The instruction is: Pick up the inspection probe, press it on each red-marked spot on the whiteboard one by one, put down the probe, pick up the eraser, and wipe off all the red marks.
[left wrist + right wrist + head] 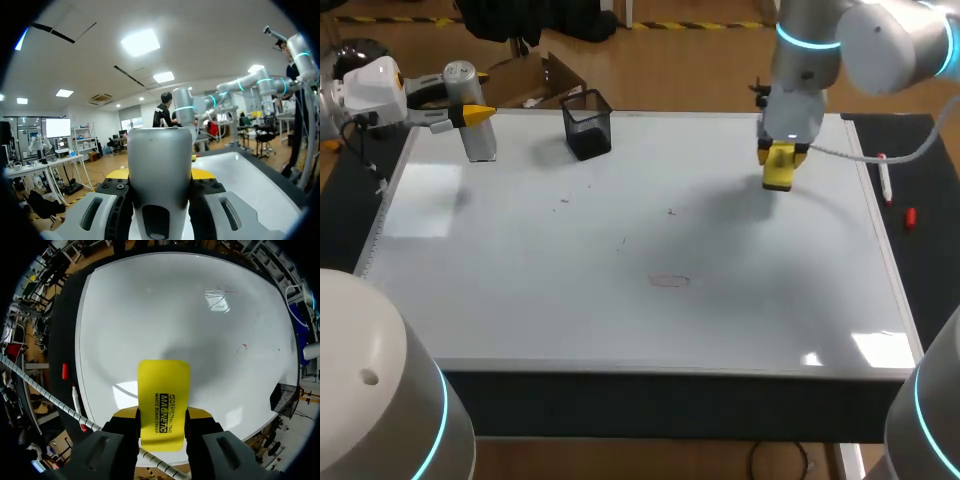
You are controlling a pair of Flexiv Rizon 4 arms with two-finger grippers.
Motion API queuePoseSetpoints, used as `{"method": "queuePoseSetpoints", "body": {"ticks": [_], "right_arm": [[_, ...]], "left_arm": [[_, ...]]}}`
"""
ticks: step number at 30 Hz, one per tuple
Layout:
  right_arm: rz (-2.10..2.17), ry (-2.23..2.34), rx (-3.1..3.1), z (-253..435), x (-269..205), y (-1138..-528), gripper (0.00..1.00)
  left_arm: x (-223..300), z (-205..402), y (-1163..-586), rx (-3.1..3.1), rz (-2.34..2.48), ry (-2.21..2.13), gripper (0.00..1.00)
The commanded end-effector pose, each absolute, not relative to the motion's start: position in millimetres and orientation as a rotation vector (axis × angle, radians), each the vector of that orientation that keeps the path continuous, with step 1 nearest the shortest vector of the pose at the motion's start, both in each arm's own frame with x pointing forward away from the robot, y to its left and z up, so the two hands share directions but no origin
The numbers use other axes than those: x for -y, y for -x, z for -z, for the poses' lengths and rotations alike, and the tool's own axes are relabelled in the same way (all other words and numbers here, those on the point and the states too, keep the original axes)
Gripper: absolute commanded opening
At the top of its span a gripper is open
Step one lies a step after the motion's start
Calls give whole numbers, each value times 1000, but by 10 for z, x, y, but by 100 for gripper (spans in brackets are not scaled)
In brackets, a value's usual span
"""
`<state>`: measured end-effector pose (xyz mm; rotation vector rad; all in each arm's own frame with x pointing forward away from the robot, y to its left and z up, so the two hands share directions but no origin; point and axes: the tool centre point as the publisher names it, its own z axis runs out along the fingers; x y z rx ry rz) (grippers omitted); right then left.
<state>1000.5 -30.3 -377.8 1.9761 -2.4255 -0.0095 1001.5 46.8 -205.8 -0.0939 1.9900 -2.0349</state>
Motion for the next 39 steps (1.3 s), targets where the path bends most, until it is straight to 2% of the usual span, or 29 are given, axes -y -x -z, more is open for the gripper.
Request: {"method": "queuePoseSetpoints", "body": {"ticks": [1, 11, 39], "right_arm": [[57, -1955, 2435, 3830, 603, -10234, 0], [91, -1923, 2472, 3855, 906, -10578, 0], [91, -1888, 2484, 3881, 997, -10699, 0]], "left_arm": [[-465, 2048, -10012, -1989, 2033, 93, 0], [-465, 2048, -10012, -1989, 2033, 93, 0], [-465, 2048, -10012, -1989, 2033, 93, 0]]}}
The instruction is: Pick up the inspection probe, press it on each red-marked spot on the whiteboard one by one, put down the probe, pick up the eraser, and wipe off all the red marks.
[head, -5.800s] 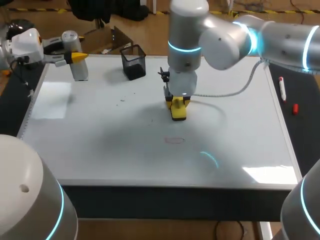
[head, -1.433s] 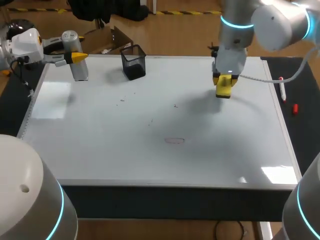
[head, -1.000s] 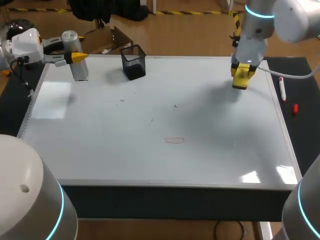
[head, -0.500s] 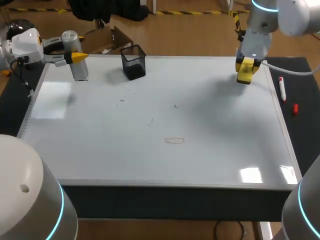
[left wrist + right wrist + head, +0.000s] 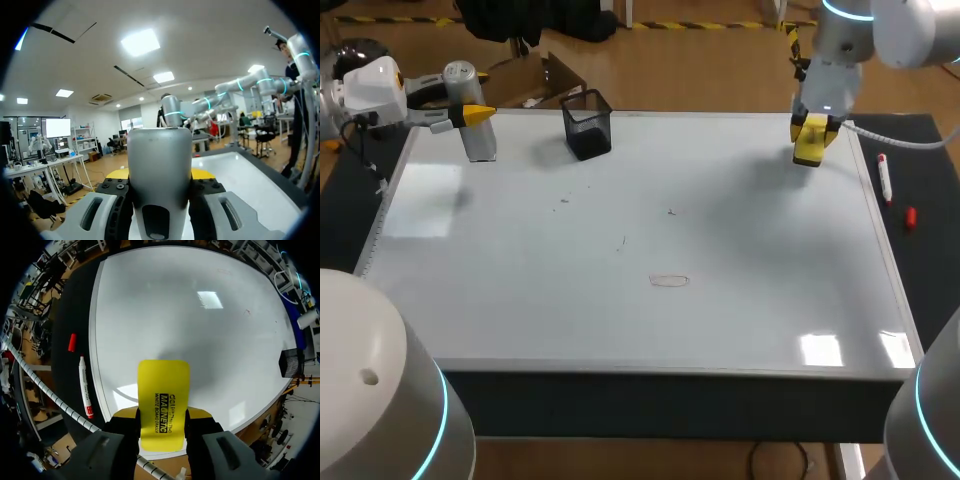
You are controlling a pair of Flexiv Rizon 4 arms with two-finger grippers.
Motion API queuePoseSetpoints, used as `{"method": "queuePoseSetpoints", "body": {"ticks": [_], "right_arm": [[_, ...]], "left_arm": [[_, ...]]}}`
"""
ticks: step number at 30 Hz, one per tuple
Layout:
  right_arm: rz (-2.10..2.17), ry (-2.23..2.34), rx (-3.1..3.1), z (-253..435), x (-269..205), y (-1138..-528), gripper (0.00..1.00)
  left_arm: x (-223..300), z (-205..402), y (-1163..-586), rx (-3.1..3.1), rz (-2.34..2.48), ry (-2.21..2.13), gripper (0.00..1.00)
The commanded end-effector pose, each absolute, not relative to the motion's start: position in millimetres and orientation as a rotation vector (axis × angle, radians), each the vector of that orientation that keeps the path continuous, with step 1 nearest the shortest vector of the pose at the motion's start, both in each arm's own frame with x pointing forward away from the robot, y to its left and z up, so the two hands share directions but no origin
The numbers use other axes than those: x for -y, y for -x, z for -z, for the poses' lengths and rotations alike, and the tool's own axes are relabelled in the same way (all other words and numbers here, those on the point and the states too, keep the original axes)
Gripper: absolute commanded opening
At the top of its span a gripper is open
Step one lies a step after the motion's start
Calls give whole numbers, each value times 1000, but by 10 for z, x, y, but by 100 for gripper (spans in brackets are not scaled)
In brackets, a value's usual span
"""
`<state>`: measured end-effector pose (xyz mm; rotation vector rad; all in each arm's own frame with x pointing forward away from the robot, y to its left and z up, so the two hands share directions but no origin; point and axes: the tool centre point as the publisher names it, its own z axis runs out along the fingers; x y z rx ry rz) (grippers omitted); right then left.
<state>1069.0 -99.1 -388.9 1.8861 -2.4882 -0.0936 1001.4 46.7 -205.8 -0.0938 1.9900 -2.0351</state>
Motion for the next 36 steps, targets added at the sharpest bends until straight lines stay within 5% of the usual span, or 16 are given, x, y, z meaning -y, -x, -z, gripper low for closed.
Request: {"method": "queuePoseSetpoints", "body": {"ticks": [1, 12, 36], "right_arm": [[91, -1888, 2484, 3881, 997, -10699, 0], [91, -1888, 2484, 3881, 997, -10699, 0], [91, -1888, 2484, 3881, 997, -10699, 0]], "left_arm": [[-465, 2048, -10012, -1989, 2033, 93, 0], [-234, 2034, -9699, -2027, 2092, 44, 0], [1484, 2077, -8362, -2169, 2486, -387, 0]]}}
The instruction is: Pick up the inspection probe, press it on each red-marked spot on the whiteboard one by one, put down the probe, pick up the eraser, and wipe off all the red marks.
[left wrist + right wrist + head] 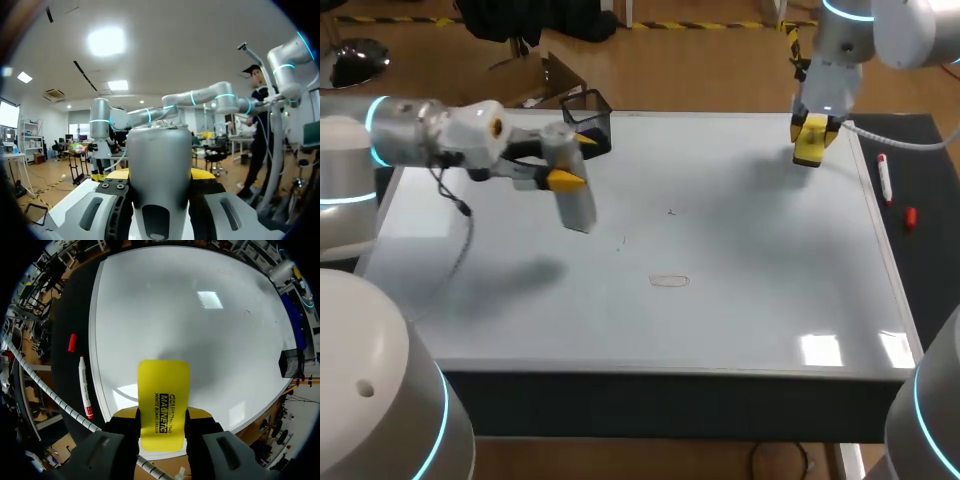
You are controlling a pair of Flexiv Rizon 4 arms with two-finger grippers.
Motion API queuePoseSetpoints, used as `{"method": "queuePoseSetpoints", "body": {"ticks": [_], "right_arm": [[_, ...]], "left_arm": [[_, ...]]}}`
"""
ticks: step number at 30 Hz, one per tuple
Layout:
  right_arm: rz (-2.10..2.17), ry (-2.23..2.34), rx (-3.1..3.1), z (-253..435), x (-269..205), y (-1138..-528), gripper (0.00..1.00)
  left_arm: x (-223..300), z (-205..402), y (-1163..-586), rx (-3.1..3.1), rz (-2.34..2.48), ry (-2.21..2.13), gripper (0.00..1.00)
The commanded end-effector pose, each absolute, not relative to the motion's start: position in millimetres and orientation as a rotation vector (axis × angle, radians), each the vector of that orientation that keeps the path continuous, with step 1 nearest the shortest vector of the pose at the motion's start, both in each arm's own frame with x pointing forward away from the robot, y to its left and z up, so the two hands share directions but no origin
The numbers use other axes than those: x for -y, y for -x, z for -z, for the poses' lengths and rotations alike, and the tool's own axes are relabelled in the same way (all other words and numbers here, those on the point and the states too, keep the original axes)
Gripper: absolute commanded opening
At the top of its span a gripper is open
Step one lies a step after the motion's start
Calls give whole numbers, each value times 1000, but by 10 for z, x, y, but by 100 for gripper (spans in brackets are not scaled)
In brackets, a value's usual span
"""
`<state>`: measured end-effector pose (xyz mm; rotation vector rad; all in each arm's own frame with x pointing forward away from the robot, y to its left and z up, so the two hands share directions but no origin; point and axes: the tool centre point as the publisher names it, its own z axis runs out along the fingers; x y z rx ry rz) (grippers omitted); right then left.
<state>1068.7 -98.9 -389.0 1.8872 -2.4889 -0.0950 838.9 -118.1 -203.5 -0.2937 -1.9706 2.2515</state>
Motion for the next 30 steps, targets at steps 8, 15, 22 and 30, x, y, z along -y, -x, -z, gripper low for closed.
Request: {"method": "queuePoseSetpoints", "body": {"ticks": [8, 15, 22, 30], "right_arm": [[91, -1888, 2484, 3881, 997, -10699, 0], [91, -1888, 2484, 3881, 997, -10699, 0], [91, -1888, 2484, 3881, 997, -10699, 0], [91, -1888, 2484, 3881, 997, -10699, 0]], "left_arm": [[1966, 2176, -8063, 1851, -2126, 435, 0], [2308, 2297, -7863, 1801, -2075, 499, 0], [2572, 2478, -7727, 1761, -2029, 531, 0], [2651, 2574, -7702, 1756, -2012, 555, 0]]}}
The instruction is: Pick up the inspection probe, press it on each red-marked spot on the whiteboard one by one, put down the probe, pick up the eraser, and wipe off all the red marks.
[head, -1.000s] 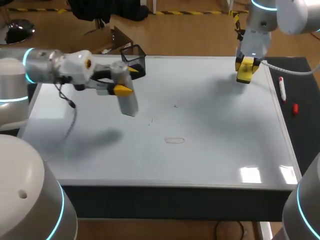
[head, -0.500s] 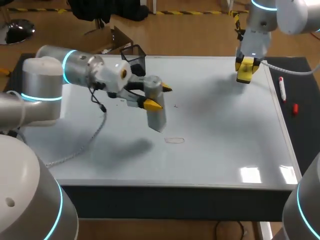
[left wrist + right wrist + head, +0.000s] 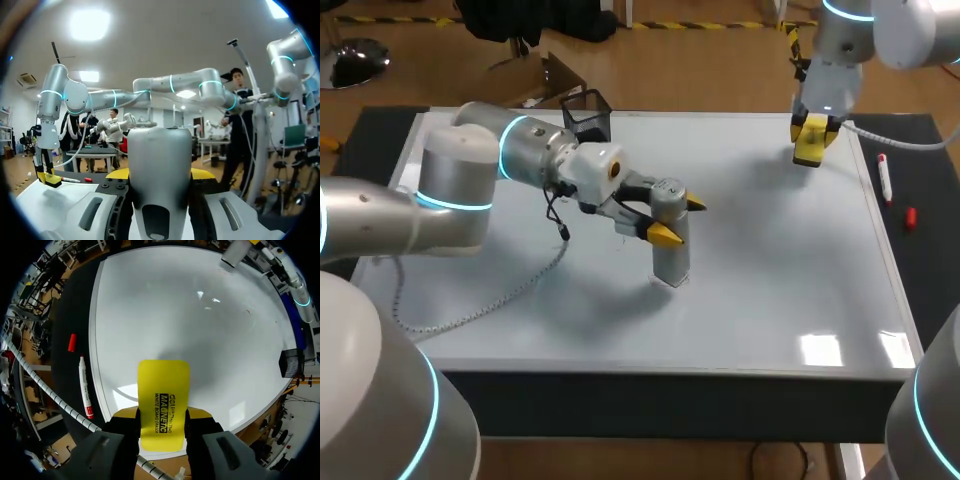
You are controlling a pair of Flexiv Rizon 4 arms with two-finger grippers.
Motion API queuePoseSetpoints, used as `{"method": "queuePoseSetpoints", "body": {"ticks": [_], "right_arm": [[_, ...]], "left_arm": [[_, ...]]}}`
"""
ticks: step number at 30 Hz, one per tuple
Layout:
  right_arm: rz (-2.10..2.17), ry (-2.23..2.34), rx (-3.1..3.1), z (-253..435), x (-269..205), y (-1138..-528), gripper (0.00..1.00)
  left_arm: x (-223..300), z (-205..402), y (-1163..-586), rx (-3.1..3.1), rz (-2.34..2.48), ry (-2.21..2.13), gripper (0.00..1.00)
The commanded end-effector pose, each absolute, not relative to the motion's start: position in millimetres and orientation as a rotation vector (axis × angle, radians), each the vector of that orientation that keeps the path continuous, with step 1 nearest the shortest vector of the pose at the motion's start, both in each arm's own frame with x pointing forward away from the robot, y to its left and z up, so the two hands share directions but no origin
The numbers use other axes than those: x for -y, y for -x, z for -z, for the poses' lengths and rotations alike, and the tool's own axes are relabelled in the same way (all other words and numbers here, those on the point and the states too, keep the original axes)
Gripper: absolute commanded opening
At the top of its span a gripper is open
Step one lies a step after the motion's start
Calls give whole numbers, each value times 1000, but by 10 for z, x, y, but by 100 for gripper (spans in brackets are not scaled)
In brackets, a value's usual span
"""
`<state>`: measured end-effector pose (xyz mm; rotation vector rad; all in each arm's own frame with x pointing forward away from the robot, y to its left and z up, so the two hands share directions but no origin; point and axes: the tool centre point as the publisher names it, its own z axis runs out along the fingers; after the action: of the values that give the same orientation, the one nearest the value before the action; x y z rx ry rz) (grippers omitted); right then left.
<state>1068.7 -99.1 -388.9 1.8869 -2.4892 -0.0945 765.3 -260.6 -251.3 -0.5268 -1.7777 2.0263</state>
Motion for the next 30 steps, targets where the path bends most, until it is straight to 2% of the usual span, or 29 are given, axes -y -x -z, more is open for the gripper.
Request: {"method": "queuePoseSetpoints", "body": {"ticks": [1, 30], "right_arm": [[91, -1888, 2484, 3881, 997, -10699, 0], [91, -1888, 2484, 3881, 997, -10699, 0]], "left_arm": [[2654, 2594, -7704, 1759, -2010, 556, 0], [2660, 2942, -7756, 1802, -1951, 515, 0]]}}
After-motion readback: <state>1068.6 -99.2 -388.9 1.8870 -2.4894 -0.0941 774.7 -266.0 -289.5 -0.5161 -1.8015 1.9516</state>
